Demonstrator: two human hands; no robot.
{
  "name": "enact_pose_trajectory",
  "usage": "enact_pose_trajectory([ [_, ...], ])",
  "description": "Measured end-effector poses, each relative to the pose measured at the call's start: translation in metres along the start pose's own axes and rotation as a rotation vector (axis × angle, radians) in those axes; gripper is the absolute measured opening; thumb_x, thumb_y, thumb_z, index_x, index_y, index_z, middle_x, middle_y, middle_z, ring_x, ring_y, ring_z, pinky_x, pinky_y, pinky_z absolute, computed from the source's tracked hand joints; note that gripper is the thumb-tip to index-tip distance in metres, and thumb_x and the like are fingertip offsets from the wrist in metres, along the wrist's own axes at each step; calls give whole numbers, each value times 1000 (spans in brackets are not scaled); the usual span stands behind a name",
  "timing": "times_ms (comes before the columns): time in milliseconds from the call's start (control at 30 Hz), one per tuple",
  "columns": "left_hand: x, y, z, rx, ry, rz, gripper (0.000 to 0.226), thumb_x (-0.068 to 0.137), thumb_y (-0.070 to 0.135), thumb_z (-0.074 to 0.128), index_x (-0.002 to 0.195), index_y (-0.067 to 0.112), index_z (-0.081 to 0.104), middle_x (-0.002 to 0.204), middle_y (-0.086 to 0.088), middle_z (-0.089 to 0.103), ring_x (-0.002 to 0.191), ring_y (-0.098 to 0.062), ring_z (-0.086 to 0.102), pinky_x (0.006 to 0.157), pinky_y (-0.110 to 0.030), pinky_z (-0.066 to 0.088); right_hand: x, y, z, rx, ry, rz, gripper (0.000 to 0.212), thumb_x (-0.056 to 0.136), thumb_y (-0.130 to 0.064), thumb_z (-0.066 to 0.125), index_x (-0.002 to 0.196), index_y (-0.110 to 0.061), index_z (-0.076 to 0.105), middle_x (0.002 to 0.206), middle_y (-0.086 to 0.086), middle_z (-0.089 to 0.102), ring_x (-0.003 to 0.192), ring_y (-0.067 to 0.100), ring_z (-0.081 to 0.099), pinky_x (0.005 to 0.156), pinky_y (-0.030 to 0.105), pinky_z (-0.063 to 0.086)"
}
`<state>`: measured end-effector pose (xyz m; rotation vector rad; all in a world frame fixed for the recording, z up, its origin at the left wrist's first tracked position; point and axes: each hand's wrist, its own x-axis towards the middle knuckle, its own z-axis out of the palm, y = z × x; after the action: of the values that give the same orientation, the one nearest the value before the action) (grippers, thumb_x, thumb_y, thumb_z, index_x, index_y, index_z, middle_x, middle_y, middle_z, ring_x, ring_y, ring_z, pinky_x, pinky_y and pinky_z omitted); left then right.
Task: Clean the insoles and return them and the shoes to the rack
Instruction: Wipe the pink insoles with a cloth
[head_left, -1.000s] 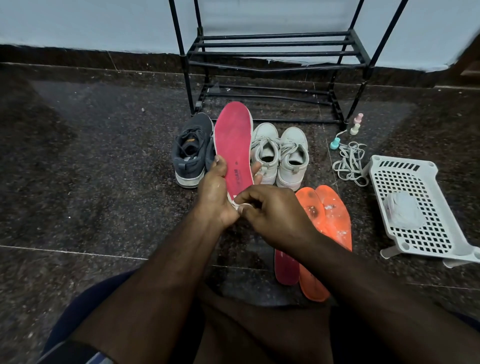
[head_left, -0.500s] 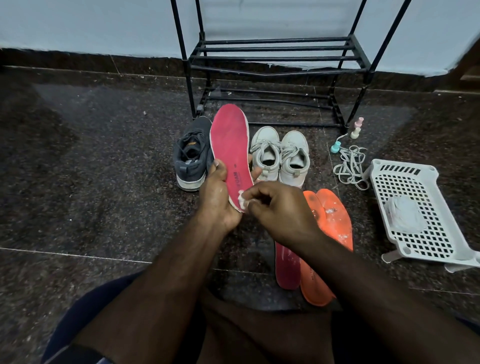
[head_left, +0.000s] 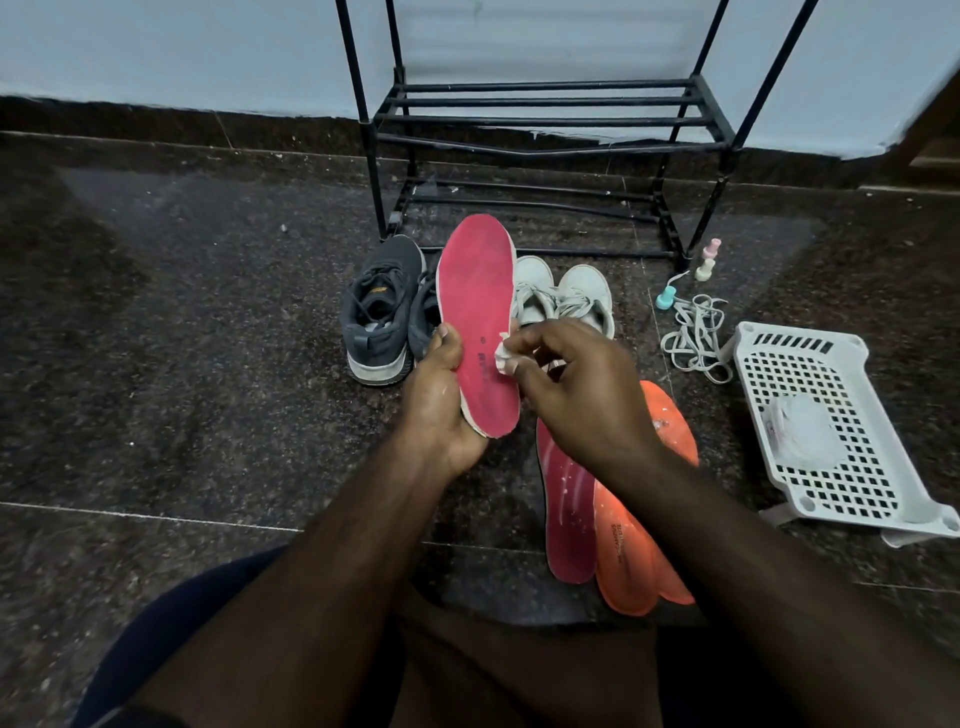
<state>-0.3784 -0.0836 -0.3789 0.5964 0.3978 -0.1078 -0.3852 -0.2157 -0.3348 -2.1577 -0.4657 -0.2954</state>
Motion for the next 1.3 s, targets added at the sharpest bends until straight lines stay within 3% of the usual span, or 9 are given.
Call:
enact_pose_trajectory([
  [133, -7, 0, 4, 21, -27, -38, 64, 105, 48, 33, 146, 0, 42, 109, -19, 65, 88, -25, 69, 70, -32, 62, -2, 5, 4, -142, -117, -107, 12, 83, -10, 73, 95, -11, 75, 94, 1, 67, 89, 10, 60, 80, 11, 41],
  [267, -9, 2, 5, 29, -36, -59, 65, 105, 49, 32, 145, -1, 45, 109, -17, 67, 90, -26, 69, 81, -36, 59, -1, 8, 4, -128, -140, -116, 27, 81, 2, 69, 103, -11, 76, 97, 3, 70, 93, 14, 64, 82, 4, 38],
  [400, -10, 0, 7, 57, -40, -90, 67, 105, 51, 32, 144, -1, 45, 110, -17, 67, 91, -25, 67, 79, -33, 57, -3, 10, 11, -241, -154, -119, 21, 80, -12, 68, 100, -11, 76, 95, 8, 67, 91, 27, 63, 85, 34, 51],
  [500, -7, -2, 3, 77, -36, -117, 72, 103, 55, 34, 142, -5, 47, 134, -26, 59, 125, -34, 58, 110, -44, 45, -14, 1, 21, -236, -211, -163, 25, 78, -9, 60, 96, -9, 77, 87, 10, 68, 82, 28, 65, 74, 37, 55],
  [567, -7, -2, 2, 97, -30, -126, 76, 102, 57, 35, 138, -8, 49, 136, -28, 56, 131, -35, 54, 114, -45, 39, -14, -3, 21, -185, -211, -176, 25, 76, -7, 60, 95, -9, 77, 87, 8, 71, 82, 24, 67, 74, 34, 55],
  [767, -11, -14, 2, 101, -45, -149, 64, 106, 48, 33, 95, 0, 75, 94, -13, 72, 89, -23, 72, 93, -36, 52, 1, 5, 15, -295, -105, -80, 17, 83, -19, 60, 88, -11, 74, 81, 6, 64, 78, 23, 61, 72, 35, 49],
  [933, -7, -7, 4, 91, -12, -107, 66, 104, 51, 36, 142, -1, 49, 140, -28, 53, 131, -36, 54, 101, -43, 51, -13, -6, 16, -250, -359, -35, 17, 84, -12, 59, 91, -14, 74, 86, 6, 68, 82, 24, 62, 74, 38, 49],
  [1167, -11, -15, 2, 143, -86, -155, 67, 106, 49, 28, 90, 4, 76, 89, -12, 74, 83, -22, 73, 80, -34, 58, 3, -2, 9, -322, -204, 15, 21, 83, -22, 50, 86, -12, 68, 85, 8, 66, 83, 28, 60, 73, 39, 48],
  [1300, -10, -10, 3, 104, -42, -93, 59, 104, 45, 39, 137, -1, 53, 130, -17, 59, 116, -27, 59, 108, -39, 46, -7, -2, 14, -313, -415, -18, 13, 85, -18, 55, 85, -14, 67, 83, 7, 63, 82, 26, 58, 73, 41, 48],
])
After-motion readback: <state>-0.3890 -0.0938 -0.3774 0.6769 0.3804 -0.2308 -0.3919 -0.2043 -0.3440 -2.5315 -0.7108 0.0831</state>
